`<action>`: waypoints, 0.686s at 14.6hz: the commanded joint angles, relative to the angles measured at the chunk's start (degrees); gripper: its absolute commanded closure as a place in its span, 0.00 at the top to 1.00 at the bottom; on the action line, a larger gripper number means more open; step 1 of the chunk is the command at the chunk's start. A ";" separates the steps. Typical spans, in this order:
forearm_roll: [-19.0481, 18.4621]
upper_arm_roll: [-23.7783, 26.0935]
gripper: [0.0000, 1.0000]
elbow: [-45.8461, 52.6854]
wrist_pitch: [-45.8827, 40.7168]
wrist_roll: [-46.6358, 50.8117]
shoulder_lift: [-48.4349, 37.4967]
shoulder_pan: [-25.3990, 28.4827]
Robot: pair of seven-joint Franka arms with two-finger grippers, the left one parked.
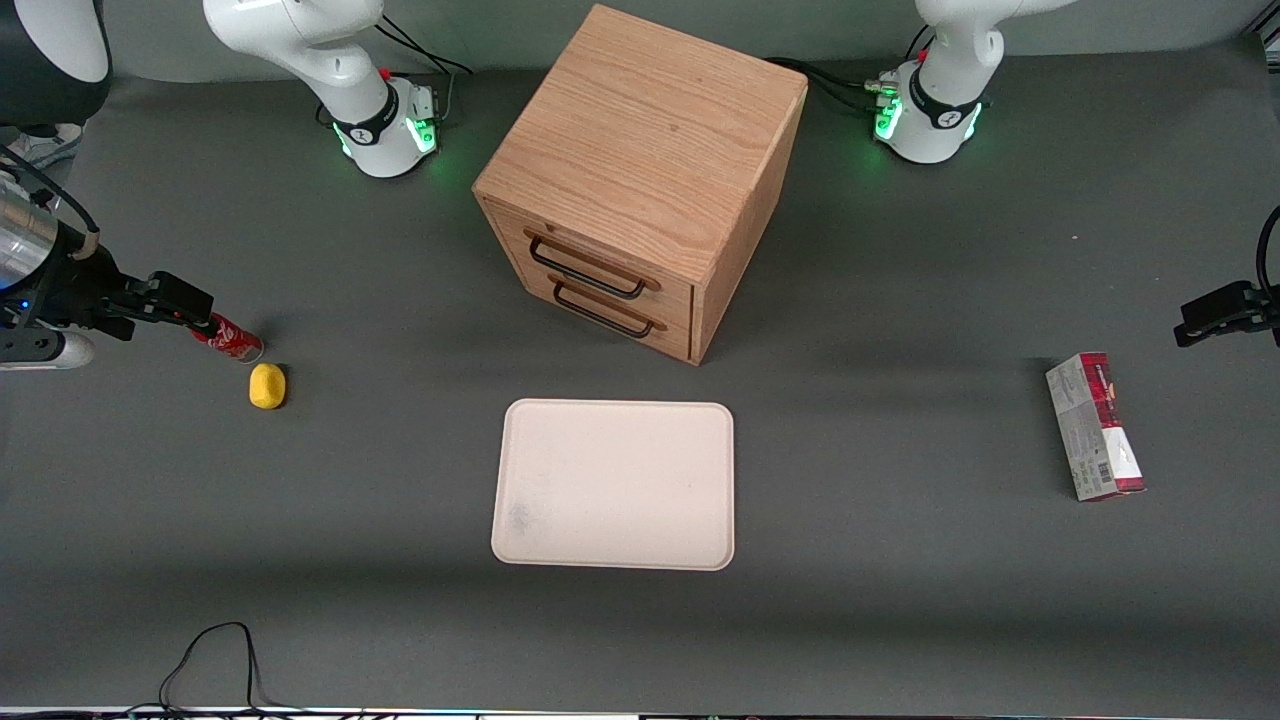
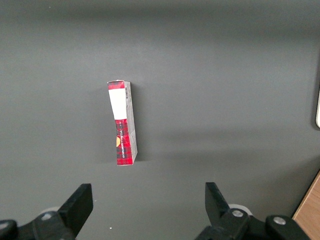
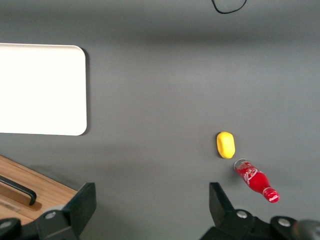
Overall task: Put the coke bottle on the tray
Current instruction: 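Move the right gripper over the red Coca-Cola bottle lying on the table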
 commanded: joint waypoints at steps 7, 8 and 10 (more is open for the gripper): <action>-1.34 -3.45 1.00 -9.90 -0.62 -3.01 -3.24 -1.06; -1.44 -5.47 1.00 -13.41 1.04 -7.82 -4.47 -1.06; -1.44 -10.65 1.00 -22.19 7.35 -13.04 -8.68 -0.97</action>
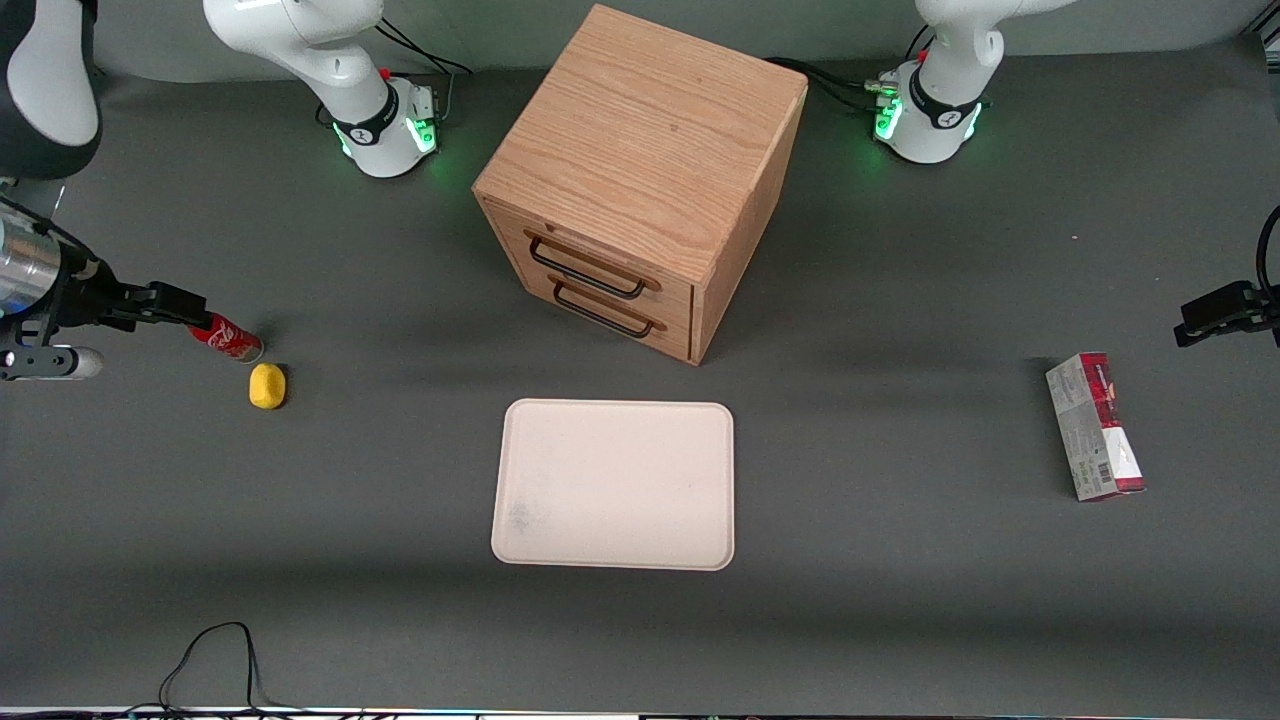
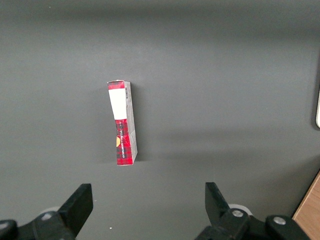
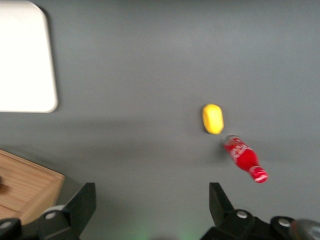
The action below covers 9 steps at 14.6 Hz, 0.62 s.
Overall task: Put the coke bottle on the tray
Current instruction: 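Move the right gripper over the red Coca-Cola bottle lying on the table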
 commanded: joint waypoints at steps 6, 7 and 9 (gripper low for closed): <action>-5.13 -13.71 1.00 -36.33 29.46 -14.89 -16.03 0.16; -5.13 -16.44 1.00 -38.71 32.88 -17.53 -16.21 0.16; -5.13 -20.14 1.00 -43.71 40.53 -21.93 -16.13 0.16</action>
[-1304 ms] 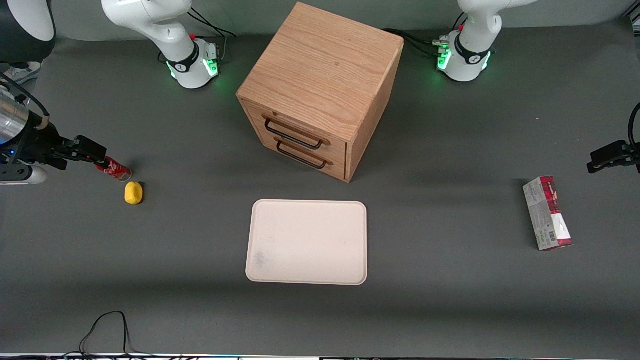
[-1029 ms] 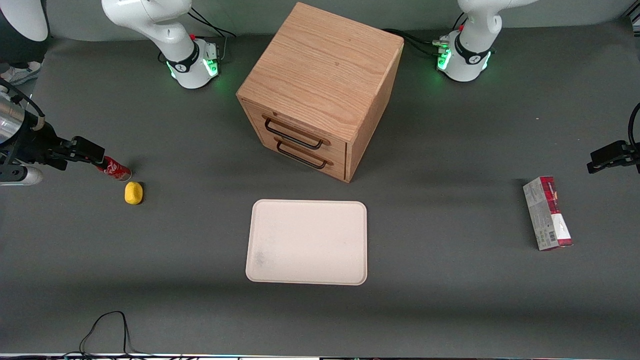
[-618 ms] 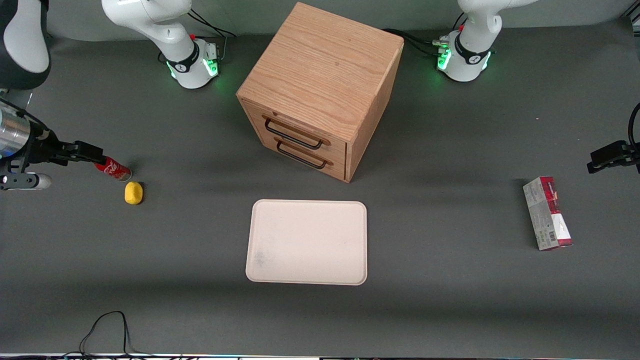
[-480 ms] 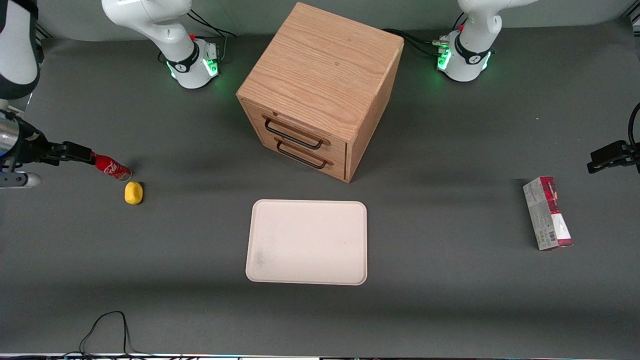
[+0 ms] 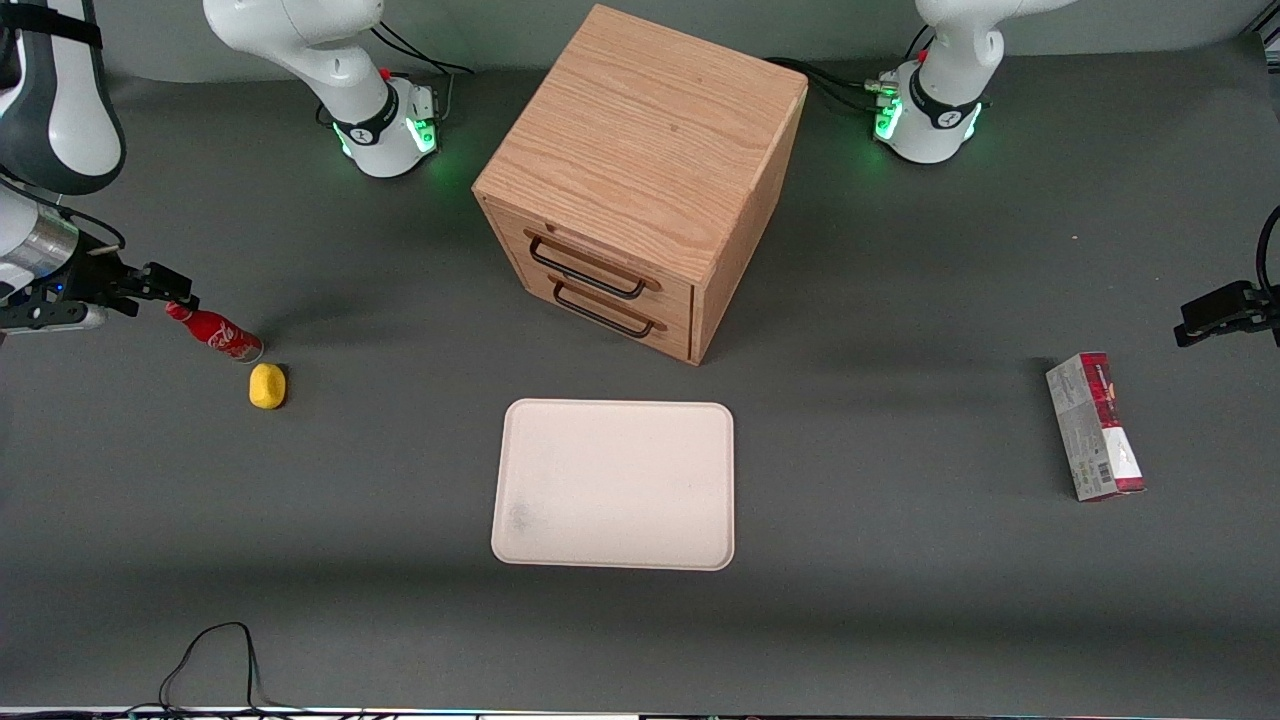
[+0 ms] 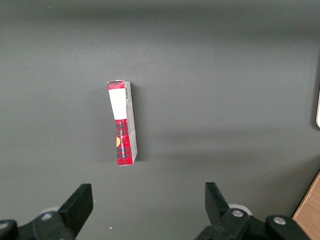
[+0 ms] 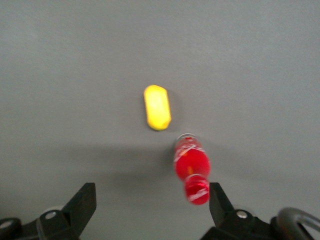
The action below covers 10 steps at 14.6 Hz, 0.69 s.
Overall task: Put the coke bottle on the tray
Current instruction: 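Move the right gripper over the red Coca-Cola bottle lying on the table, then lower the open right gripper and close it around the bottle's body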
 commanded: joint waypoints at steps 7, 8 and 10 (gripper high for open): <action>-0.59 -5.04 1.00 -9.21 16.40 -7.13 2.47 0.48; -0.59 -5.04 1.00 -9.30 17.46 -7.13 3.26 0.48; -0.33 -5.04 1.00 -9.39 18.26 -7.31 3.97 0.48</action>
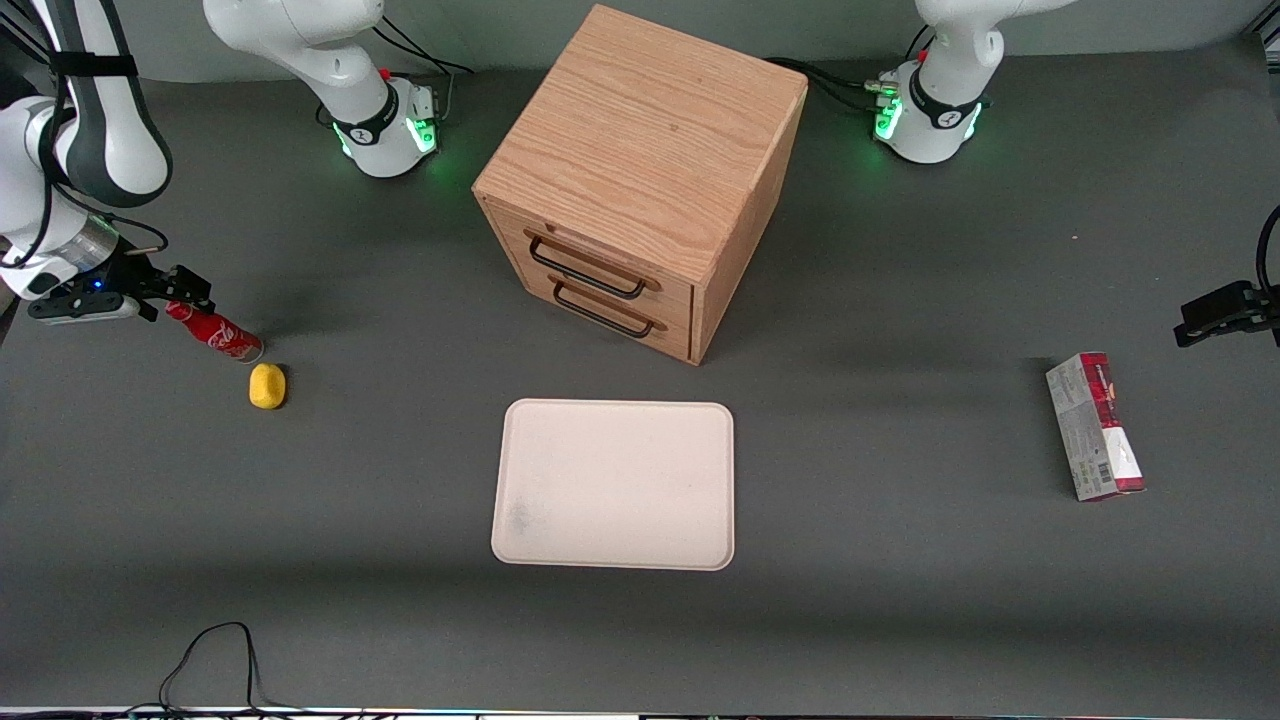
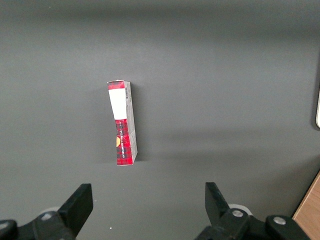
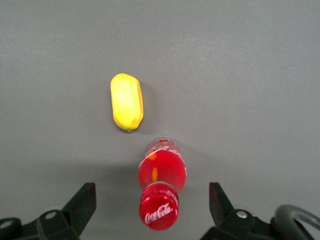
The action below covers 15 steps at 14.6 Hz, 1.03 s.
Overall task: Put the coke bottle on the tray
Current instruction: 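Lower the open right gripper and close it around the bottle's body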
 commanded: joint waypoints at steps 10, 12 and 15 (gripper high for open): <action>0.20 -0.33 0.08 -0.23 1.89 -1.32 2.59 -0.03; 0.29 -0.33 0.00 -0.23 1.72 -1.23 2.59 -0.03; 0.38 -0.33 0.00 0.47 -0.65 -0.62 2.41 0.06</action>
